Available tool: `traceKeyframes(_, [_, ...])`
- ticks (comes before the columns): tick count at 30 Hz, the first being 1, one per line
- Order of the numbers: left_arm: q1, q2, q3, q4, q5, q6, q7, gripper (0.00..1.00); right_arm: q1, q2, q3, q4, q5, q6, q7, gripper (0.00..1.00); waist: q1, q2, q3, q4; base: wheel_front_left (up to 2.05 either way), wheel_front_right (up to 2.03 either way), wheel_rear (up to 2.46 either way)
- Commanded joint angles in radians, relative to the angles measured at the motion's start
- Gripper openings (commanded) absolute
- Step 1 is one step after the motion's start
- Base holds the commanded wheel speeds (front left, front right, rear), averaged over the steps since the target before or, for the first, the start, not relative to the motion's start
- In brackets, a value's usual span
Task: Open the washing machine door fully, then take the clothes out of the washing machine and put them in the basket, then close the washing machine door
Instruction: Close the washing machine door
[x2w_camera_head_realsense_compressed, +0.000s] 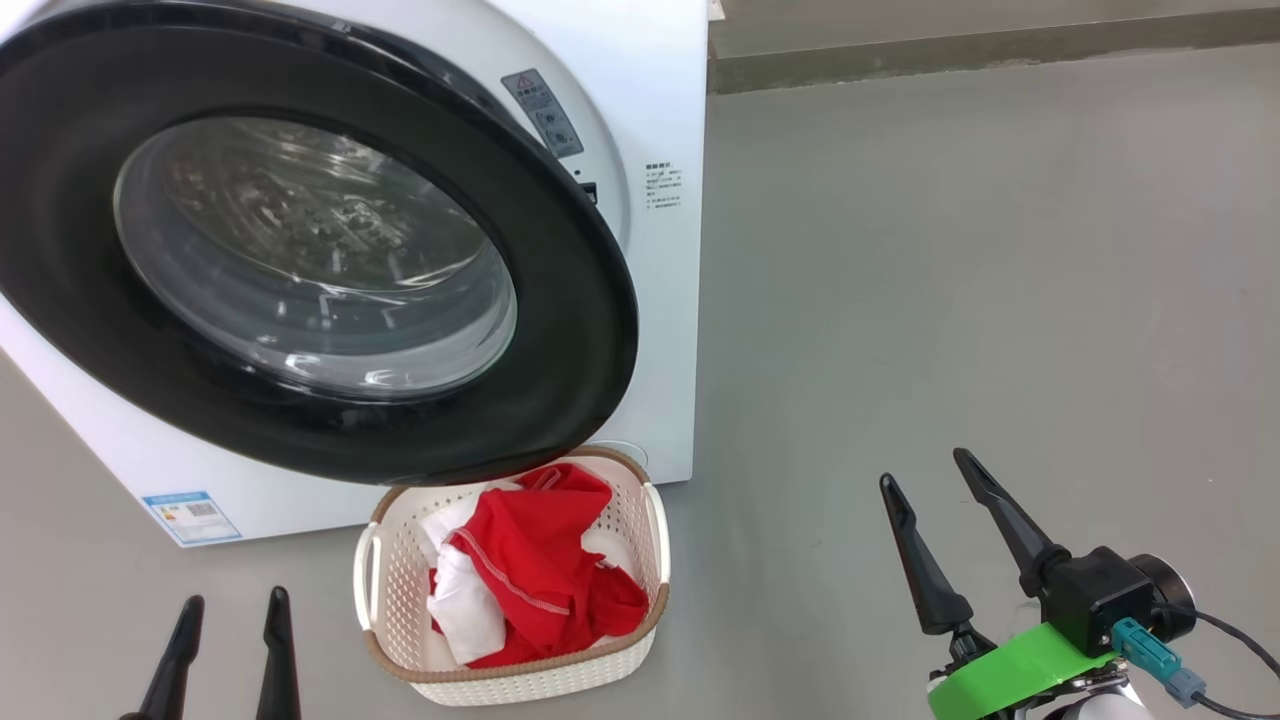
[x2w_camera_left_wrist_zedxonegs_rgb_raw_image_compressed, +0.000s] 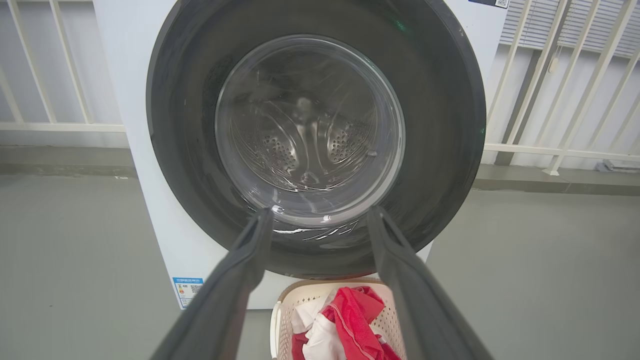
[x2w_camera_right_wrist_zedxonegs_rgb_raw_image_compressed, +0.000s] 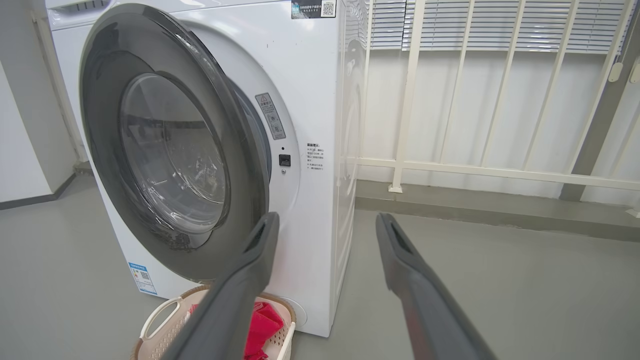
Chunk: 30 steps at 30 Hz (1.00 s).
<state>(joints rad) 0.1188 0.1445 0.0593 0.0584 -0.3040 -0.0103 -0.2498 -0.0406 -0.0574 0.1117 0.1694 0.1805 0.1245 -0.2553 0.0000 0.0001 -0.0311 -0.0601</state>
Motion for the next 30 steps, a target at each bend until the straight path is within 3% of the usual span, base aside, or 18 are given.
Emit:
traceKeyframes(1, [-0.024,0.006,0.042,-0.019,0.02,-0.01,-0.012,1.0,-0.006,-0.007,0.019,-0.027,-0.004,0.006,-0.006,1.0,0.0,-0.0001,0.002,0.002,0.0,0.0,0.0])
traceKeyframes(8, [-0.026,-0.01,0.053,-0.02,0.04,-0.026,-0.012,1.0,-0.01,-0.008,0.022,-0.021,-0.009,0.006,-0.006,1.0,0.0,-0.0001,0.006,0.012,0.0,0.0,0.0])
traceKeyframes(10, [-0.029,-0.016,0.055,-0.021,0.045,-0.03,-0.012,1.0,-0.017,-0.009,0.028,-0.016,-0.013,0.006,-0.006,0.43,0.0,-0.0001,0.01,0.019,0.0,0.0,0.0])
traceKeyframes(11, [-0.031,-0.019,0.054,-0.022,0.047,-0.033,-0.012,1.0,-0.022,-0.01,0.031,-0.013,-0.015,0.006,-0.006,0.28,0.0,-0.0001,0.013,0.024,0.0,0.0,0.0])
traceKeyframes(12, [-0.035,-0.022,0.055,-0.024,0.049,-0.035,-0.012,1.0,-0.029,-0.012,0.036,-0.01,-0.016,0.006,-0.006,0.0,0.0,-0.0001,0.016,0.029,0.0,0.0,0.0])
traceKeyframes(21, [-0.068,-0.044,0.04,-0.048,0.065,-0.052,-0.012,1.0,-0.14,-0.013,0.087,0.049,-0.007,0.006,-0.006,0.0,0.0,-0.0001,0.055,0.09,0.0,0.0,0.0])
traceKeyframes(30, [-0.105,-0.056,0.015,-0.067,0.09,-0.061,-0.012,1.0,-0.33,-0.019,0.17,0.228,0.046,0.006,-0.006,0.0,0.0,-0.0001,0.103,0.167,0.0,0.0,0.0])
